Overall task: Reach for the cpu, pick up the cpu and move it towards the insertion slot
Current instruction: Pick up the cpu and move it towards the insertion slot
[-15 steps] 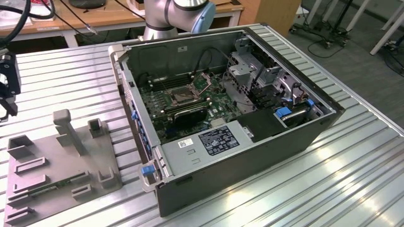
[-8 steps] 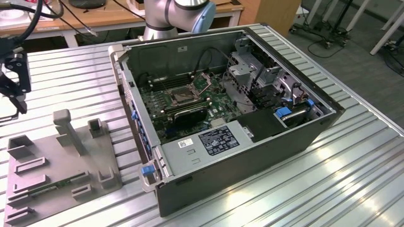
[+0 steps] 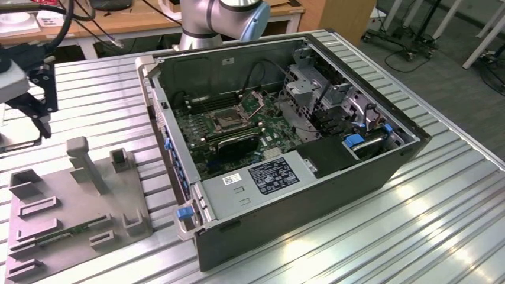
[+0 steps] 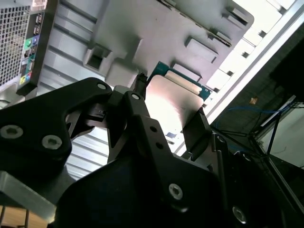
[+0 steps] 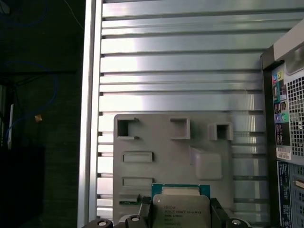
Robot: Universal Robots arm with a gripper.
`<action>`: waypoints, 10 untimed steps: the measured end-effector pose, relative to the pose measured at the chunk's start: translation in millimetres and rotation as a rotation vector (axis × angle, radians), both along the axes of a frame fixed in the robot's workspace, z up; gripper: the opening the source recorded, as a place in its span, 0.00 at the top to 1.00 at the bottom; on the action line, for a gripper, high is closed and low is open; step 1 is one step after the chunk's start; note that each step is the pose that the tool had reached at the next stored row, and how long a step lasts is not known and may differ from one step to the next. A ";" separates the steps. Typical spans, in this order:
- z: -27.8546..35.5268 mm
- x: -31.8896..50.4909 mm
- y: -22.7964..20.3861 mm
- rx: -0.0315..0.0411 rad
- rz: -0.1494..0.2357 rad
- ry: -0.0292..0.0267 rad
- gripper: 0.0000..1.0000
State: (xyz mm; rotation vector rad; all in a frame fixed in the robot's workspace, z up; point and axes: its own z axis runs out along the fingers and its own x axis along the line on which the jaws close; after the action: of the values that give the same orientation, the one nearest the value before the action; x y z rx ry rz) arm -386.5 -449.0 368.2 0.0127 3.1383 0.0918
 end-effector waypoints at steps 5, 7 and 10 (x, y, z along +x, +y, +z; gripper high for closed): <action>-0.5 15.3 0.0 0.0000 0.000 0.0020 0.45; -0.8 22.0 0.0 0.0000 0.000 0.0029 0.45; -1.2 31.1 0.0 0.0000 0.000 0.0043 0.45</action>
State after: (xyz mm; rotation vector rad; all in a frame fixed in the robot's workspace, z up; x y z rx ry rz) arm -355.4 -449.0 367.0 0.0130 3.1425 0.0918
